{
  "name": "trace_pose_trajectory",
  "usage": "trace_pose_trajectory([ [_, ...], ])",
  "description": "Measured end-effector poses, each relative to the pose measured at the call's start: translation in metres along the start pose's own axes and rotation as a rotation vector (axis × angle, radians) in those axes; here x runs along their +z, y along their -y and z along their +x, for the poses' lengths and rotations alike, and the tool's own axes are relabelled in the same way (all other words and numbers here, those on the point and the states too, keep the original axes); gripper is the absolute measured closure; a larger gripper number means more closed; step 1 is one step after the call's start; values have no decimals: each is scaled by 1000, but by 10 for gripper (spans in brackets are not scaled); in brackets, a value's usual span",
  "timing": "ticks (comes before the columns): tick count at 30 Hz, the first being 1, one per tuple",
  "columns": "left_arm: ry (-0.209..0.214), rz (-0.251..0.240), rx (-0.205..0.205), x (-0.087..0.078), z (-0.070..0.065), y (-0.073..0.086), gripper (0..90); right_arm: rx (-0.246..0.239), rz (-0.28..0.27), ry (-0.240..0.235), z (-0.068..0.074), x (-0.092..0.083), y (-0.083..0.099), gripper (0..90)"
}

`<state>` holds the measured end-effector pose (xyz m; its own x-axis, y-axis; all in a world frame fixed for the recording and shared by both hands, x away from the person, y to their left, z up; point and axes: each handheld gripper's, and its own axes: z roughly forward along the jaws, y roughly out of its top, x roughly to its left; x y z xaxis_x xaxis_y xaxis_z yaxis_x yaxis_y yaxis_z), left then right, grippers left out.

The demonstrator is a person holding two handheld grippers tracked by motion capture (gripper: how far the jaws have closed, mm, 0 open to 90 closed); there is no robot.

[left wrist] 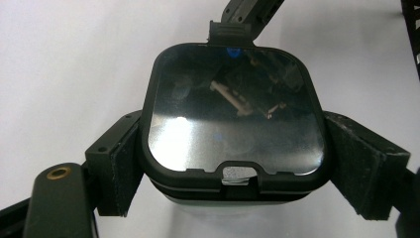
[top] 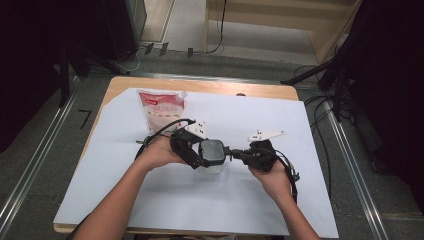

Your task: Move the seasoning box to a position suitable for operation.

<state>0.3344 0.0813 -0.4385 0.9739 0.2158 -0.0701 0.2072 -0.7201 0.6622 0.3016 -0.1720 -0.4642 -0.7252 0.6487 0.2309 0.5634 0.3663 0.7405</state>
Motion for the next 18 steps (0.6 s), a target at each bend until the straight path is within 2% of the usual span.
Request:
trace_pose_trajectory([
  [3,-2,-3,8,-1,-1,-2,184,-4,0,-2,0,0,0,900],
  [5,-6,14,12,-2,-2,-3,184,-5,1,-1,1,0,0,900],
  [10,-9,7,4,-2,-3,-5,183,-7,4,-2,1,0,0,900],
  [12,-9,20,5,-3,-3,-6,182,-6,4,-3,1,0,0,900],
  [14,-9,11,-10,-3,-4,-7,179,-8,5,-3,1,0,0,900],
  [18,-14,20,-4,-4,-5,-8,178,-3,7,-6,1,0,0,900],
])
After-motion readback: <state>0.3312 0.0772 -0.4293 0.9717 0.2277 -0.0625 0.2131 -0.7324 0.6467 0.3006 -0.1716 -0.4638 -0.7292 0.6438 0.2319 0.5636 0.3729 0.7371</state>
